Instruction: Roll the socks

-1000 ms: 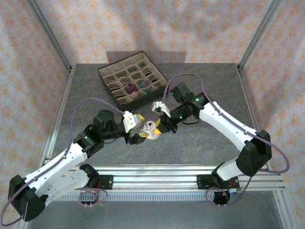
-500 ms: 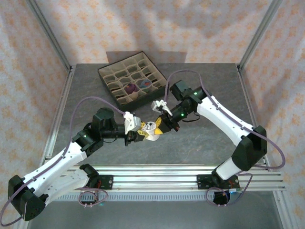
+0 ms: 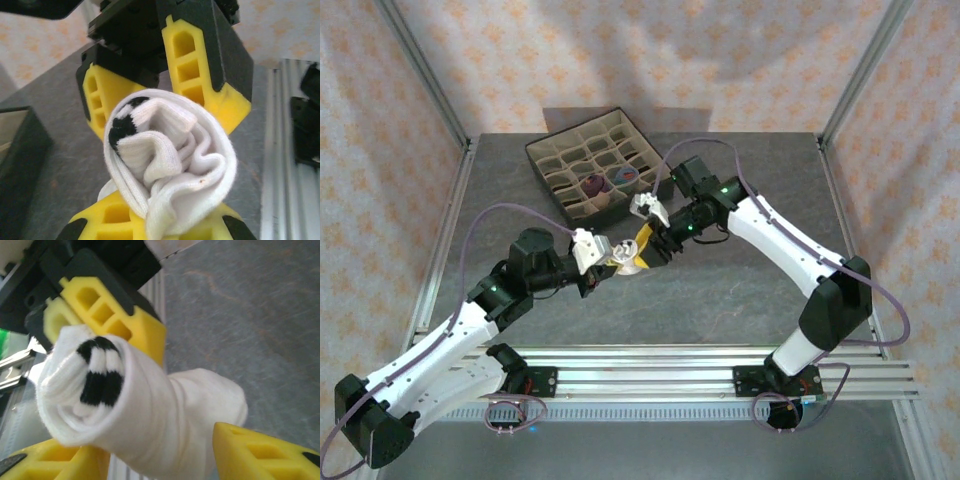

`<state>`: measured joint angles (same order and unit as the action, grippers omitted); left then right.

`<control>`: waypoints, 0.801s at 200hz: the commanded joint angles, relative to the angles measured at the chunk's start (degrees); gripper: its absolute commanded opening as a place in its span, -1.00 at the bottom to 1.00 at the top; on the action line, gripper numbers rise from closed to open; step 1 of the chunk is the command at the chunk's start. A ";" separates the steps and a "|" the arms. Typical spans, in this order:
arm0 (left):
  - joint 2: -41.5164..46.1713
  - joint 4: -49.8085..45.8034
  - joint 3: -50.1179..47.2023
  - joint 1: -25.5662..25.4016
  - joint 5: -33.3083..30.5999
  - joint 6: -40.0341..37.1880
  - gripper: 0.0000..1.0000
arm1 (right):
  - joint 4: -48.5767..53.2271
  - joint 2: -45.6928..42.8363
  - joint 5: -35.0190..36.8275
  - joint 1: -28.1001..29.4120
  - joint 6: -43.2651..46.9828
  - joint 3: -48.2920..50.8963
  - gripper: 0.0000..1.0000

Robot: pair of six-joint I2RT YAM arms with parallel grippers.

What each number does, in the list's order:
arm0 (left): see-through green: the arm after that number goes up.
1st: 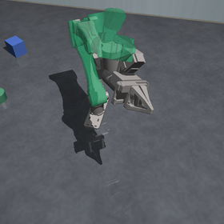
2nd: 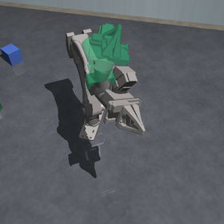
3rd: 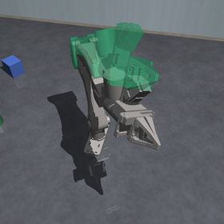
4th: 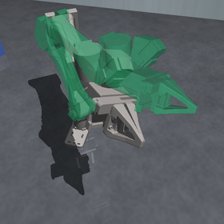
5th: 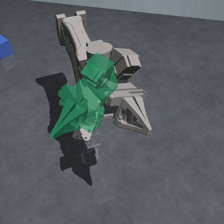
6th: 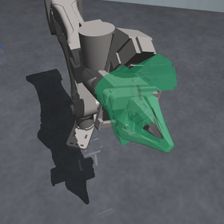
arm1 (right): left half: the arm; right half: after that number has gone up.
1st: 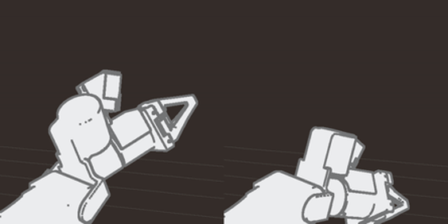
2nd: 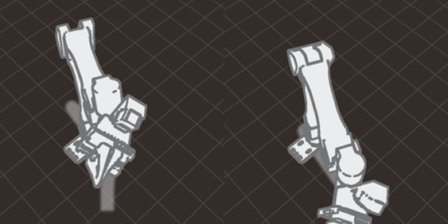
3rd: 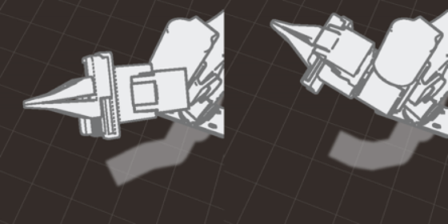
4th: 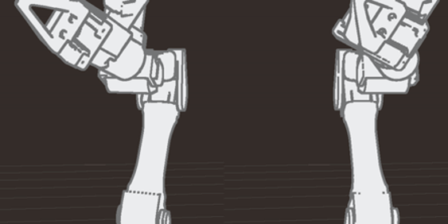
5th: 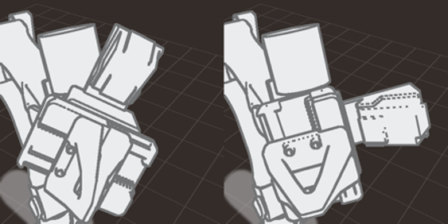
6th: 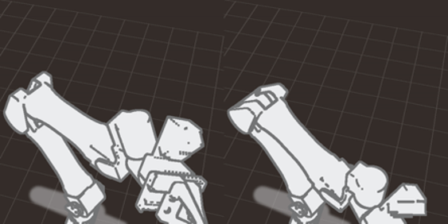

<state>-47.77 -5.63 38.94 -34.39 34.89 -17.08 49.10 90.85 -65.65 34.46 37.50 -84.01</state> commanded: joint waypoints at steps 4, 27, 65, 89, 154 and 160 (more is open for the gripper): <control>0.92 3.94 -0.27 -0.06 -7.36 -1.38 -1.00 | -9.60 -2.56 5.50 -2.25 -6.13 0.32 0.15; 0.24 5.41 -0.49 0.08 -12.41 -1.24 -1.00 | -11.71 -2.54 9.77 -3.35 -7.99 0.47 0.18; -3.46 3.63 1.71 2.04 -21.05 -0.97 -1.00 | -19.54 -2.39 19.99 -6.54 -15.09 1.82 0.27; -8.21 2.84 4.78 5.22 -22.94 0.59 -1.00 | -19.19 2.54 33.11 -7.49 -20.73 -2.70 0.31; -31.70 6.06 21.60 10.92 -22.61 1.00 -1.00 | -6.63 30.21 46.73 -12.78 -31.68 -33.77 0.21; -34.34 6.38 23.72 10.99 -22.96 0.86 -1.00 | -5.82 32.14 47.43 -13.35 -32.38 -36.06 0.20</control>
<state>-74.76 -2.63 55.31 -23.97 13.23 -16.38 37.19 116.64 -26.15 22.39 10.02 -112.62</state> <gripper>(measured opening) 0.057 0.605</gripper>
